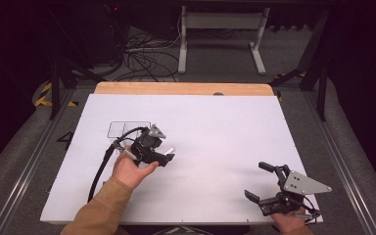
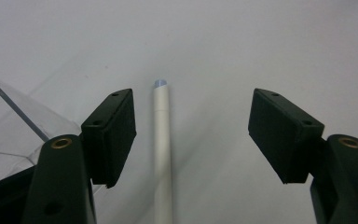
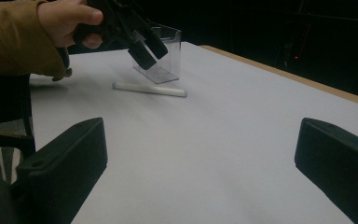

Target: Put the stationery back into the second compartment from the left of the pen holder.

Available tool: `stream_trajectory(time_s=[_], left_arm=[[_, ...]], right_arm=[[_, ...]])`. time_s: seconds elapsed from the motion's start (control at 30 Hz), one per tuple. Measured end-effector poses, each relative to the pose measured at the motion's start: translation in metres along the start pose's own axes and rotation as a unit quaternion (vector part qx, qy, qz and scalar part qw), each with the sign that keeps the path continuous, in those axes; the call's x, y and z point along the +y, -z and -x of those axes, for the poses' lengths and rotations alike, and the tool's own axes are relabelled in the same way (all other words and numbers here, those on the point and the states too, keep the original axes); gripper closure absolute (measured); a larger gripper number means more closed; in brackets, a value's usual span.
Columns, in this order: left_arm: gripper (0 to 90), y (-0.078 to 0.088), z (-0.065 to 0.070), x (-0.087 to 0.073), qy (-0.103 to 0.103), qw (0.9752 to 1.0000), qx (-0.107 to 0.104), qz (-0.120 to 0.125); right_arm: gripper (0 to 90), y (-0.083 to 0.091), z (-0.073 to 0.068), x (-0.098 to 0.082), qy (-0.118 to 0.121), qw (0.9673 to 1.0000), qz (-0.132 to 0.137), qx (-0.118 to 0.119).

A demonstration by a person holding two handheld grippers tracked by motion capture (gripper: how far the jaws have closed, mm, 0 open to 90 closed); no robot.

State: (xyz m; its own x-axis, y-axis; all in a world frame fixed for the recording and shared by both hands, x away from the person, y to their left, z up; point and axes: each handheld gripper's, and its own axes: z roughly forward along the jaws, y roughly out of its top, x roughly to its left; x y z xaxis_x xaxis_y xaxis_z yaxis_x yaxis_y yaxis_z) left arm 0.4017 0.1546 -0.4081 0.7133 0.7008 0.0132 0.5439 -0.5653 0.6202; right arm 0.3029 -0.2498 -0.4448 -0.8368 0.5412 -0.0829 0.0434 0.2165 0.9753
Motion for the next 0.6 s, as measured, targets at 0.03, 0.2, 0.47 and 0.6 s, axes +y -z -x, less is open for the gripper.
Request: stream_trajectory(time_s=[0.03, 0.2, 0.47, 0.6], left_arm=[[33.5, -0.002, 0.0, 0.001, 0.002, 1.0, -0.004, -0.007], [35.6, -0.011, -0.002, 0.003, 0.002, 0.9995, -0.003, -0.03], [45.8, -0.025, -0.003, 0.007, -0.006, 0.9975, 0.013, -0.069], [47.2, -0.03, -0.002, 0.009, -0.006, 0.9967, 0.028, -0.076]], right_arm=[[2.9, 0.0, 0.0, 0.0, 0.0, 1.0, 0.0, 0.001], [2.9, 0.0, 0.0, 0.0, 0.0, 1.0, 0.0, 0.004], [2.9, -0.001, -0.001, 0.0, 0.002, 1.0, -0.001, 0.009], [2.9, -0.001, -0.001, 0.0, 0.003, 1.0, -0.002, 0.009]])
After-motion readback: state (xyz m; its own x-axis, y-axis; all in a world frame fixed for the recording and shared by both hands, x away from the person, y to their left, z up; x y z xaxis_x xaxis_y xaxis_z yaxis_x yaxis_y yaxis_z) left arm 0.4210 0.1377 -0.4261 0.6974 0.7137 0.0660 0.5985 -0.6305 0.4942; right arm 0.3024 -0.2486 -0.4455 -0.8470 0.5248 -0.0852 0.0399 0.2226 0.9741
